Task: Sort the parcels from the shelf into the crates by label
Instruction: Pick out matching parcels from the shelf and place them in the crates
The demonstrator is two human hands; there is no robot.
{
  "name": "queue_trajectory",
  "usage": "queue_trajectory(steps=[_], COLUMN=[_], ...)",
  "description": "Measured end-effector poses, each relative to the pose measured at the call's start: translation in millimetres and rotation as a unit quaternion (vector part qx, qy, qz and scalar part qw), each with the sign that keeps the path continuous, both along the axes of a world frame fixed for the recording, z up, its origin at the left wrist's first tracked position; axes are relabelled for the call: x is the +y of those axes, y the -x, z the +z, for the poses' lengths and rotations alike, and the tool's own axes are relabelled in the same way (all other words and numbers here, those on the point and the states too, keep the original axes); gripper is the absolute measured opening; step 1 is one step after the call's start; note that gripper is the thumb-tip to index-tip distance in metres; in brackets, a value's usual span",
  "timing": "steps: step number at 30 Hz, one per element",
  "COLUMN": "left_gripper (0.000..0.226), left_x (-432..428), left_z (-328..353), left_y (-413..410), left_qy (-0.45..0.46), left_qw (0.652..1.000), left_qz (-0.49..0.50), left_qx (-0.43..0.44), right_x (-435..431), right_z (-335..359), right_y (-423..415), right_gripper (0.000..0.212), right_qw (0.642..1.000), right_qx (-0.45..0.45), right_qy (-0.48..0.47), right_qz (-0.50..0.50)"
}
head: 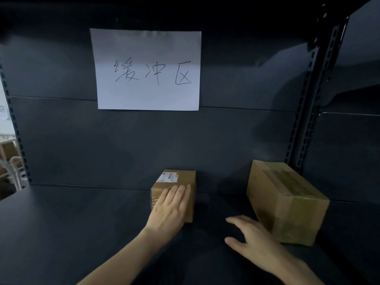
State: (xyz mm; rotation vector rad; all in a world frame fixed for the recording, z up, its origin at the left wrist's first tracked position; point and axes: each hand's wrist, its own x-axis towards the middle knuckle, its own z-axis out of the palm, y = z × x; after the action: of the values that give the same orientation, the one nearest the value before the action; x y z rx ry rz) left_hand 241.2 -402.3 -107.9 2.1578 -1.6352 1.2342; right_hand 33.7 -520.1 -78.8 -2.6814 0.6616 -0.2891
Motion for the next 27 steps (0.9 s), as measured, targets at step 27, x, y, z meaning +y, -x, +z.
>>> queue_trajectory(steps=[27], left_gripper=[0.056], left_x=[27.1], left_z=[-1.1], left_y=[-33.8], left_qy=[0.001], left_qw=[0.789], left_qz=[-0.005], left_qx=[0.615], right_x=[9.5], right_z=[5.1], right_y=[-96.4], right_gripper=[0.072], right_qw=[0.994], right_qx=[-0.069], right_qy=[-0.081], right_qz=[0.002])
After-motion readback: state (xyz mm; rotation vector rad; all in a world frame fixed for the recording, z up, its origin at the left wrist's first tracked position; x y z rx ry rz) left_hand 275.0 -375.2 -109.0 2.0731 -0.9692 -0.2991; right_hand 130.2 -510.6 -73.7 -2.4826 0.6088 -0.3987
